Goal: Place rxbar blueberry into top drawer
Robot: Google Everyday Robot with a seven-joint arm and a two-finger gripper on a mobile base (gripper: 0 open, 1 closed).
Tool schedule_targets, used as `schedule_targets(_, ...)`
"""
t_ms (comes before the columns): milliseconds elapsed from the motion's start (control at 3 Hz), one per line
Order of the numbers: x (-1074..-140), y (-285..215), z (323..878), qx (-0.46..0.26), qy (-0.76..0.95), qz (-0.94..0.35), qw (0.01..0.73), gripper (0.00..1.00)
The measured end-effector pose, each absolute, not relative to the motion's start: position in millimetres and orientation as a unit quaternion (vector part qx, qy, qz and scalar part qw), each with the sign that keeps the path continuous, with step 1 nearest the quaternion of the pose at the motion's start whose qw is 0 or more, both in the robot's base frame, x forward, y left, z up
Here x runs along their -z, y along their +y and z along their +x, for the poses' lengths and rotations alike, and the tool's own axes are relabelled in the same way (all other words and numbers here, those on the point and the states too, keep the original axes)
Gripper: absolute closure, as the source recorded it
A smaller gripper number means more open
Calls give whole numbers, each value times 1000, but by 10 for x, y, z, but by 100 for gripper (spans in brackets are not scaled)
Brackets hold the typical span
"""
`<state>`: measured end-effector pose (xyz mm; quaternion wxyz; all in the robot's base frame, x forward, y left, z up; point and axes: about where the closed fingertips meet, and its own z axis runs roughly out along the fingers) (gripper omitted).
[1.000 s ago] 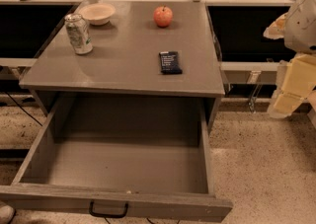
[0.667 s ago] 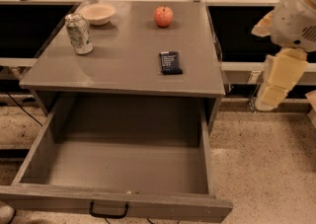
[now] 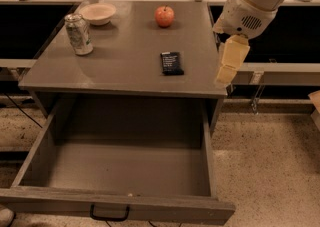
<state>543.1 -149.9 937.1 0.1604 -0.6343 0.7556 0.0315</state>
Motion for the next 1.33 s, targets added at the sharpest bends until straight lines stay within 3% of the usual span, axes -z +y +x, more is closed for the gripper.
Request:
schedule_targets(667,-9347,-1412,5519,-35,749,-638,173,0)
schedule_targets(1333,-9272,-836,5926,-63,690,-689,212,0)
